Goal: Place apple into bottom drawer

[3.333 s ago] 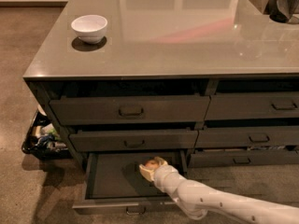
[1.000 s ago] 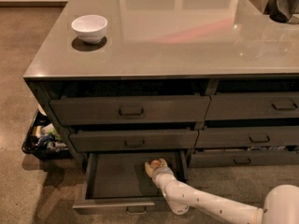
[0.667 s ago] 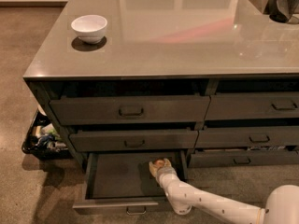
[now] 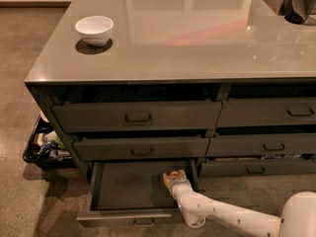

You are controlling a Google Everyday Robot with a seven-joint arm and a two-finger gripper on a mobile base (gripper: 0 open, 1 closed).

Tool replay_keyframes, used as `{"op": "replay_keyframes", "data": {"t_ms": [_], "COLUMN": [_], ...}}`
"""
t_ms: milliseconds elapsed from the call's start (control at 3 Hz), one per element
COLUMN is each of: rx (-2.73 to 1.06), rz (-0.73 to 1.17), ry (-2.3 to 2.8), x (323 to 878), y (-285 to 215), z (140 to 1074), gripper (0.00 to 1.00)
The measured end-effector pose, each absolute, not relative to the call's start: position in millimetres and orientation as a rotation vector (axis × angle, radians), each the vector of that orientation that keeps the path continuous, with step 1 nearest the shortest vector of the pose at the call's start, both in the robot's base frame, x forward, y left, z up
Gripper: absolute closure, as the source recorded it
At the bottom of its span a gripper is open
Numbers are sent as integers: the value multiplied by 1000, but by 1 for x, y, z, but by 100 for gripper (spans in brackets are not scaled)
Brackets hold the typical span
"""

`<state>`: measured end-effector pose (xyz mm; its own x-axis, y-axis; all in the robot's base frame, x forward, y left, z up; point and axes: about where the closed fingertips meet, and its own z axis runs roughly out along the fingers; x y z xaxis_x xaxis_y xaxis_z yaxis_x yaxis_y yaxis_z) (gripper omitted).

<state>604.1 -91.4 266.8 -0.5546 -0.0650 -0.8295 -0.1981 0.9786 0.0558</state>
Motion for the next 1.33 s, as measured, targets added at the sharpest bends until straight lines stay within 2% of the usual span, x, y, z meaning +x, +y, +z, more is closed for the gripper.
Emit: {"op": "replay_keyframes", "data": {"t_ms": [1333], "rx": [-323], "rz": [358], "ry": [2304], "x": [599], "y": [-27], "z": [198], "gripper": [100]}}
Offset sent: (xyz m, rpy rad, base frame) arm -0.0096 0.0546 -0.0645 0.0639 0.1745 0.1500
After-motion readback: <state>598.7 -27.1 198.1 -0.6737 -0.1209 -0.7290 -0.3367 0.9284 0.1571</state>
